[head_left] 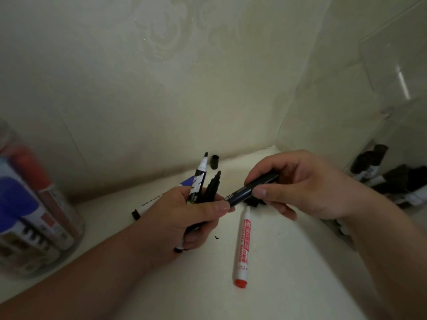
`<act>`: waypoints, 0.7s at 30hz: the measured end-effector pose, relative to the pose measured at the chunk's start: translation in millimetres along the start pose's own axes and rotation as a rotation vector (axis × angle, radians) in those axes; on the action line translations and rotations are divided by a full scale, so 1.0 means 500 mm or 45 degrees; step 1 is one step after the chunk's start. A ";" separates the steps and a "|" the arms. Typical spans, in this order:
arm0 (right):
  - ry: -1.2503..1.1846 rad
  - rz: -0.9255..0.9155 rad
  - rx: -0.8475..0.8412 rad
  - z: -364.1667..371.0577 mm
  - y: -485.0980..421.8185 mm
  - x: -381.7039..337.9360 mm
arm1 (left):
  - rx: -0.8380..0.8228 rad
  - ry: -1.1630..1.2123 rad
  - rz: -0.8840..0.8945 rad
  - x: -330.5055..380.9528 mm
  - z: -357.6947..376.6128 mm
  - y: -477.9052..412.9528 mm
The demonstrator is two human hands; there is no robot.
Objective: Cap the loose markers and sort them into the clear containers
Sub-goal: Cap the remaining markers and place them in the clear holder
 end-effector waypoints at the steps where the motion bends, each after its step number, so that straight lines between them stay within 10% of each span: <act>1: -0.003 0.019 -0.004 0.003 0.000 0.002 | -0.006 -0.020 0.009 0.000 0.001 0.001; 21: -0.769 0.079 0.134 0.033 -0.024 -0.005 | 0.109 0.134 0.068 -0.007 -0.001 -0.003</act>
Point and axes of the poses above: each hand's wrist, its own y-axis away from the middle knuckle, its own z-axis out of the palm, x = y × z, the point moved 2 cm from there along -y, towards the middle knuckle, and after that the axes turned 15 degrees about y, right-handed, at the moved point
